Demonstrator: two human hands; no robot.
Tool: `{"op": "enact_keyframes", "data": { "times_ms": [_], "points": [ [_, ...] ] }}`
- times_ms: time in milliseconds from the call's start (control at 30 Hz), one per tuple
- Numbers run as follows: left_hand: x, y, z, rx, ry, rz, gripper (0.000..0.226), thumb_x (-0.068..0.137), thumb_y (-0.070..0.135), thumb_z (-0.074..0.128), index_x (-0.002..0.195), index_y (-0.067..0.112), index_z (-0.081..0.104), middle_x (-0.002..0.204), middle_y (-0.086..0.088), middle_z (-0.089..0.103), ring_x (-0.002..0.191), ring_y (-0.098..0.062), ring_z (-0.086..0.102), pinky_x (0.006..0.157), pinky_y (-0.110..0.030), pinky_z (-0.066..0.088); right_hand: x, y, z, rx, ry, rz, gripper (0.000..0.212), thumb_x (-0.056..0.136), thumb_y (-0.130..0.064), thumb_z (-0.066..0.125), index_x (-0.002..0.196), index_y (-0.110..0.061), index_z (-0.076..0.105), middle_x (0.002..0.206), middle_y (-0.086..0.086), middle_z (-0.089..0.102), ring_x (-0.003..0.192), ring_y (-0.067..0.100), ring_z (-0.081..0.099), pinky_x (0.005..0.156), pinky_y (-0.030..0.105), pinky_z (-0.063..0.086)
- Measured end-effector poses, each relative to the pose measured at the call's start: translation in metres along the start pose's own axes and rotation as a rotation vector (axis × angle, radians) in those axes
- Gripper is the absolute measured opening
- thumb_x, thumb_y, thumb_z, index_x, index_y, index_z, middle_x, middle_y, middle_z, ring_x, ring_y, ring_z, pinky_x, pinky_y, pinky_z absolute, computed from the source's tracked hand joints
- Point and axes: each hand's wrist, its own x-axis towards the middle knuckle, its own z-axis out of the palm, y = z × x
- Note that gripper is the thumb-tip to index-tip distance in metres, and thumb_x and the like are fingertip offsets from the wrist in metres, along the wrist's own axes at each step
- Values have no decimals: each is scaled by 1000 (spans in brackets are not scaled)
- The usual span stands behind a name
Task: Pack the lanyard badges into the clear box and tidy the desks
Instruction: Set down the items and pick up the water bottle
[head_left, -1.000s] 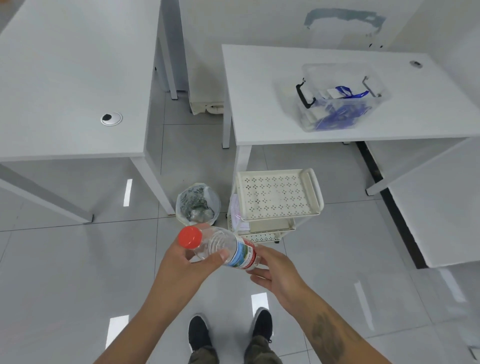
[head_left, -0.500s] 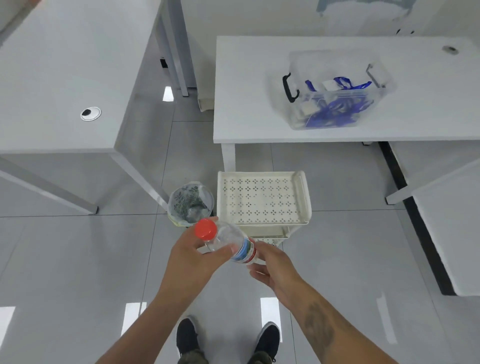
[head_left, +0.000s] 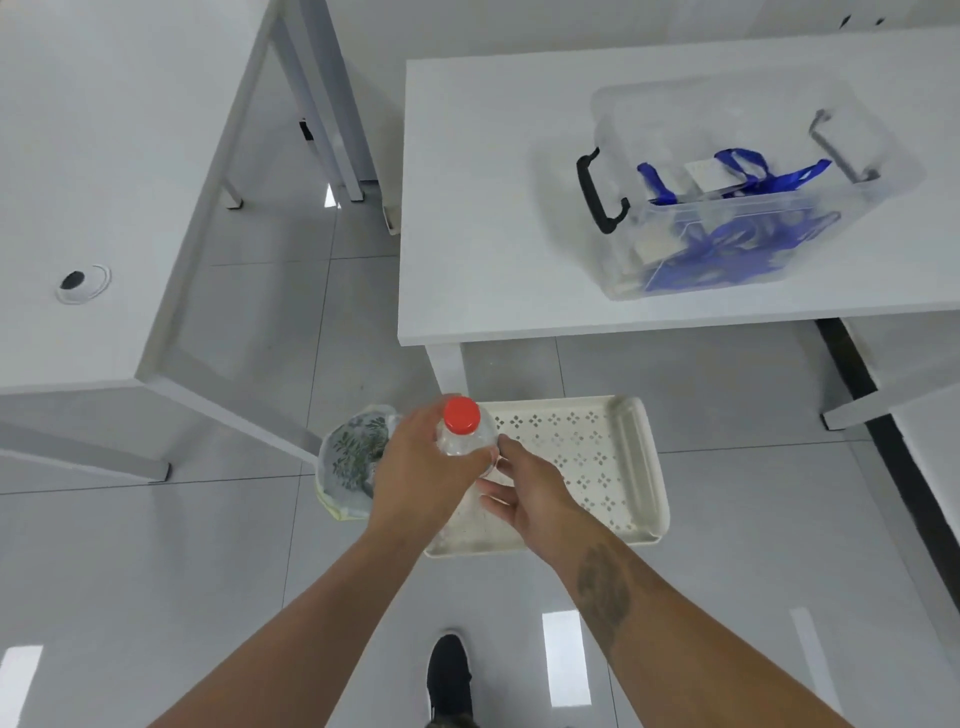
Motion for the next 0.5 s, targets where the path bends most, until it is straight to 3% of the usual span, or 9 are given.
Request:
{"op": "enact_keyframes", "data": {
  "times_ms": [200,333,500],
  "points": [
    [63,-34,14,88,-89,-6,50,70,39,80,115,41,58,111,20,60,101,-4,60,85,-28,52,68,-9,17,-3,35,43,23,91,-33,60,105,-18,70,108,4,72,91,18,69,84,31,58],
    [77,-40,17,151,-125,18,56,72,40,78,121,44,52,114,25,53,102,-3,58,87,-28,51,87,-7,18,14,40,42,27,91,-35,62,109,-17,70,110,4,72,96,22,69,87,35,58],
    [85,-43,13,207,-181,63,63,73,44,77,129,44,46,116,29,44,102,5,46,82,-19,37,93,-5,17,6,56,41,35,89,-41,64,117,-21,67,116,2,70,103,25,69,92,40,56]
  ]
}}
